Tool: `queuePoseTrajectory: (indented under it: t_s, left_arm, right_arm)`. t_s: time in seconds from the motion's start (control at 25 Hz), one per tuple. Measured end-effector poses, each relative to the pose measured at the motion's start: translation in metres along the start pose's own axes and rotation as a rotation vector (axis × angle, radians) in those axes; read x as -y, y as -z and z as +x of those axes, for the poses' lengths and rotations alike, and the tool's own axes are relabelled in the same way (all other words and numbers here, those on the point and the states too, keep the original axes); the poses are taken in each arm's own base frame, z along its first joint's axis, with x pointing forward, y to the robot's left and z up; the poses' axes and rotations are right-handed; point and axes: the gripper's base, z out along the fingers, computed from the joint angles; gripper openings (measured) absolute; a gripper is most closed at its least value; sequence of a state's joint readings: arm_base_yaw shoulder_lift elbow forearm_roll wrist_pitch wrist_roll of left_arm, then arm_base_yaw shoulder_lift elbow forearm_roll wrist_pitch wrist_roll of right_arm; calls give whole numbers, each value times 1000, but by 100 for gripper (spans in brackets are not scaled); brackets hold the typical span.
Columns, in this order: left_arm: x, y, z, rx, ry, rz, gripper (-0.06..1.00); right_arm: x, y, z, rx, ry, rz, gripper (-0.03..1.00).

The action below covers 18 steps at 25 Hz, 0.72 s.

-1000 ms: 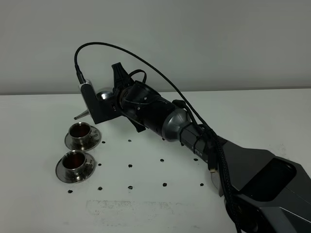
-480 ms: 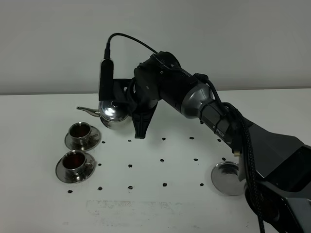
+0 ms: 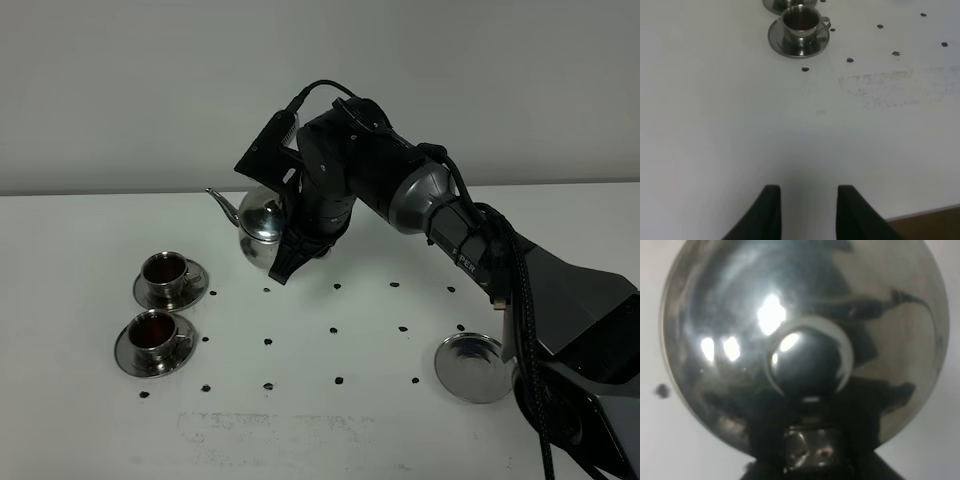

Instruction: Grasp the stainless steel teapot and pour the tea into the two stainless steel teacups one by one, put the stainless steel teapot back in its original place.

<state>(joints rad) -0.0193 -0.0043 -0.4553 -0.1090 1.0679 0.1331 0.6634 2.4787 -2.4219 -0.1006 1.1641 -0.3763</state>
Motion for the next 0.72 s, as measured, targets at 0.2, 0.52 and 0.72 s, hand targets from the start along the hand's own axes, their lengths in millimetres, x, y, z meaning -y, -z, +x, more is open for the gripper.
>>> queuePoseTrajectory:
  t_s: [0.2, 0.52, 0.72]
  left_arm:
    - [0, 0, 0, 0, 0, 0, 30]
    - [0, 0, 0, 0, 0, 0, 30]
    - [0, 0, 0, 0, 0, 0, 30]
  right_arm:
    - [-8, 0, -2, 0, -66, -56, 19]
    - [-17, -18, 1, -40, -116, -69, 19]
    - [-26, -27, 1, -54, -105, -81, 19]
